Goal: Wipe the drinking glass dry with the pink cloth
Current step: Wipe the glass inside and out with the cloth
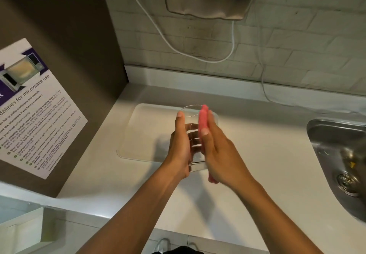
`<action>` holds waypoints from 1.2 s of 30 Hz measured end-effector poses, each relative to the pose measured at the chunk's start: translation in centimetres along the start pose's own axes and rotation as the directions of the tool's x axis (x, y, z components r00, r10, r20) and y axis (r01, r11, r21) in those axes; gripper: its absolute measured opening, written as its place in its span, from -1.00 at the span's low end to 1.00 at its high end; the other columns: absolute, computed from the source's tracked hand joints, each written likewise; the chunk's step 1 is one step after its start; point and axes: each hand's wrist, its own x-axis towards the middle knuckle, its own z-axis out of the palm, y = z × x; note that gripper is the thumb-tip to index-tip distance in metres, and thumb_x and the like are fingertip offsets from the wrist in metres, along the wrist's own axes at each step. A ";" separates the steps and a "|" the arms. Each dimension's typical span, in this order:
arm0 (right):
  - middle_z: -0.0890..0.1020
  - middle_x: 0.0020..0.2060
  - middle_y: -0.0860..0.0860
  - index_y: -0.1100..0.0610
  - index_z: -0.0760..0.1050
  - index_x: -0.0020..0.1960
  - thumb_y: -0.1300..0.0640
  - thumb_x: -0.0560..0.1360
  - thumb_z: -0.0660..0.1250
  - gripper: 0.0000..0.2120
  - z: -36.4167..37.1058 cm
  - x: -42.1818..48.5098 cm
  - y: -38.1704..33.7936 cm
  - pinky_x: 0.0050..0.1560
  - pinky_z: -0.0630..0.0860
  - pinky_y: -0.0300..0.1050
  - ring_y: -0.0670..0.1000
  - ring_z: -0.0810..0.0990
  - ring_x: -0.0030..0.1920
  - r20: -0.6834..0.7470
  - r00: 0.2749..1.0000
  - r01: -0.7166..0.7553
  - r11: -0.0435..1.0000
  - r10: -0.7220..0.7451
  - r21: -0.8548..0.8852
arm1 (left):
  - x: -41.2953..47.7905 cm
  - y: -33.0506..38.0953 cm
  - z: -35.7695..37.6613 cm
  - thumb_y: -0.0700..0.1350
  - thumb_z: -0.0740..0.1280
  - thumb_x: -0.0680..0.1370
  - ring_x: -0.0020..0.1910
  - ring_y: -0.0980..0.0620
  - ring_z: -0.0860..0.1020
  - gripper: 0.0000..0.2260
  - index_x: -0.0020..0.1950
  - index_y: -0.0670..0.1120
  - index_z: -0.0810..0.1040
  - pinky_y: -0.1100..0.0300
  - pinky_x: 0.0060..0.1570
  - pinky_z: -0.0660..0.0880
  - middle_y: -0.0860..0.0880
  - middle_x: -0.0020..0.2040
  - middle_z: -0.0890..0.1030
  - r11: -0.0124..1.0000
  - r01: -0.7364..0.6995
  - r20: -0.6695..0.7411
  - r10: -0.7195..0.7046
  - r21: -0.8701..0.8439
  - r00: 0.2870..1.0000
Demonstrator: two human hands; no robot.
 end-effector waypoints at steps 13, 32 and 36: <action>0.20 0.59 -0.28 -0.33 -0.15 0.63 -0.24 0.70 -0.12 -0.48 0.9 -0.2 1.1 0.39 0.45 -0.23 -0.27 0.41 0.44 0.059 0.998 0.012 0.999 -0.009 -0.037 | 0.2 -0.8 0.2 0.58 0.08 0.45 -0.06 -0.09 0.80 -0.24 0.11 0.01 0.75 -0.03 -0.05 0.70 -0.11 -0.05 0.82 0.999 0.033 -0.067 -0.031 0.027 0.997; 0.05 0.55 -0.40 -0.23 -0.09 0.66 -0.17 0.73 -0.07 -0.48 1.2 0.9 0.9 0.30 0.16 -0.59 -0.34 0.21 0.48 -0.158 0.987 -0.023 0.997 0.033 0.070 | -1.1 -1.0 -0.7 0.39 0.05 0.66 -0.22 0.14 0.76 -0.44 0.12 -0.03 0.60 0.06 -0.07 0.65 0.05 -0.15 0.78 0.938 -0.175 -0.114 0.217 0.299 0.969; 0.08 0.65 -0.21 -0.16 -0.12 0.68 -0.13 0.74 -0.05 -0.45 2.3 0.8 1.0 0.28 0.05 -0.66 -0.30 0.14 0.52 -0.115 0.993 0.001 1.000 0.001 0.013 | -2.2 -1.6 -0.4 0.54 0.06 0.50 0.01 0.16 0.74 -0.30 0.38 0.12 0.57 0.17 -0.02 0.64 0.07 0.16 0.74 0.969 -0.112 -0.011 0.117 0.220 0.993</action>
